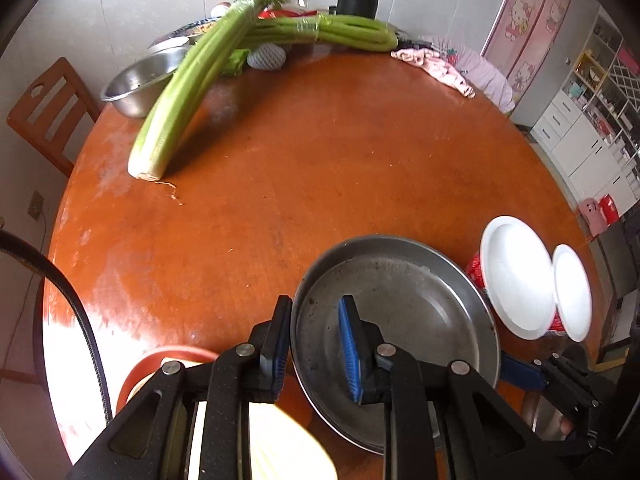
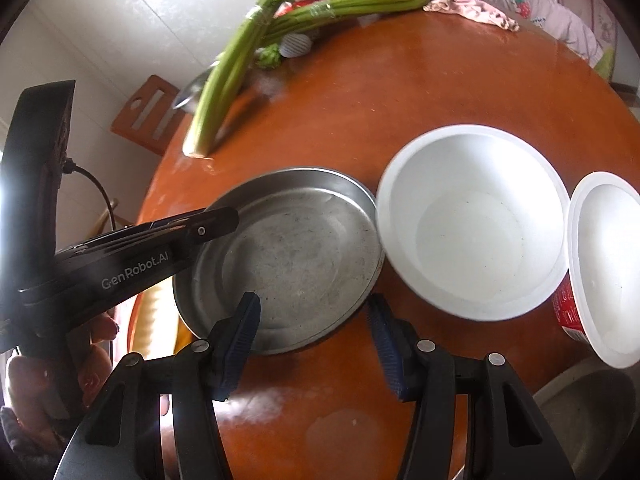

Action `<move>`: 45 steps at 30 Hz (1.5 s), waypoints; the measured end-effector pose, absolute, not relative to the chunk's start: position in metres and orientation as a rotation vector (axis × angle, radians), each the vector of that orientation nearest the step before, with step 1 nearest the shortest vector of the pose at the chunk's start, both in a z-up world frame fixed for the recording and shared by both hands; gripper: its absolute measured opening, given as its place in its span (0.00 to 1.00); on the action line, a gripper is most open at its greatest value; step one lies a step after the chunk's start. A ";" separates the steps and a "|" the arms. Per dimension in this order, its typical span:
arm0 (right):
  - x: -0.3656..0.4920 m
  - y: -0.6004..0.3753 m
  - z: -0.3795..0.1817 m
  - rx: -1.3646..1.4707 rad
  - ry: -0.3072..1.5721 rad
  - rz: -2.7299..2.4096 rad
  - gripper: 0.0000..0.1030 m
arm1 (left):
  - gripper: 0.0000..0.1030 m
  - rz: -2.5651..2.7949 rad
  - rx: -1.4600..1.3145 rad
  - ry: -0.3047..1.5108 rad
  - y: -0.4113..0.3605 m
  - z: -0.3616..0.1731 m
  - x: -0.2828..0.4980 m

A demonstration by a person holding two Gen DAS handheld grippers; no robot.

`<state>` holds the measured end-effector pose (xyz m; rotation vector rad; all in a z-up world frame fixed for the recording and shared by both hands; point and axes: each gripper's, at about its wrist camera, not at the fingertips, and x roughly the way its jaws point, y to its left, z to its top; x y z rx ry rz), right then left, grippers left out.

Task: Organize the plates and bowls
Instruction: 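Lift the silver pan with the left gripper over the stacked plates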

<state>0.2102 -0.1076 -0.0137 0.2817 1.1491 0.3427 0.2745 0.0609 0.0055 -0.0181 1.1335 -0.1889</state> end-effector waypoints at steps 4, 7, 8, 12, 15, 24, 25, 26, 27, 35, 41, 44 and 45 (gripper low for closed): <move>0.203 -0.107 -0.002 0.288 1.118 0.366 0.56 | 0.23 -0.188 -0.036 1.094 0.066 0.021 0.258; 0.193 -0.109 0.012 0.279 1.080 0.381 0.56 | 0.23 -0.183 -0.033 1.065 0.066 0.032 0.250; 0.191 -0.109 0.017 0.274 1.069 0.385 0.56 | 0.23 -0.184 -0.035 1.051 0.067 0.038 0.245; 0.178 -0.111 0.034 0.269 1.020 0.403 0.56 | 0.23 -0.181 -0.052 1.015 0.071 0.052 0.232; 0.167 -0.108 0.045 0.259 0.989 0.426 0.56 | 0.23 -0.171 -0.060 0.991 0.077 0.062 0.220; 0.146 -0.086 0.066 0.212 0.939 0.487 0.56 | 0.23 -0.136 -0.097 0.923 0.103 0.085 0.185; 0.143 -0.083 0.068 0.208 0.935 0.494 0.56 | 0.23 -0.129 -0.099 0.921 0.107 0.086 0.182; 0.141 -0.080 0.070 0.204 0.931 0.501 0.56 | 0.23 -0.123 -0.102 0.921 0.111 0.086 0.179; 0.140 -0.077 0.072 0.200 0.930 0.506 0.56 | 0.23 -0.119 -0.105 0.920 0.113 0.086 0.176; 0.132 -0.053 0.077 0.154 0.920 0.549 0.56 | 0.23 -0.077 -0.145 0.894 0.140 0.086 0.157; 0.133 -0.035 0.067 0.138 0.948 0.580 0.56 | 0.23 -0.051 -0.185 0.894 0.160 0.076 0.150; 0.130 -0.026 0.062 0.109 0.961 0.594 0.56 | 0.23 -0.031 -0.212 0.896 0.170 0.067 0.145; 0.130 -0.022 0.060 0.101 0.969 0.601 0.56 | 0.23 -0.026 -0.218 0.901 0.172 0.064 0.144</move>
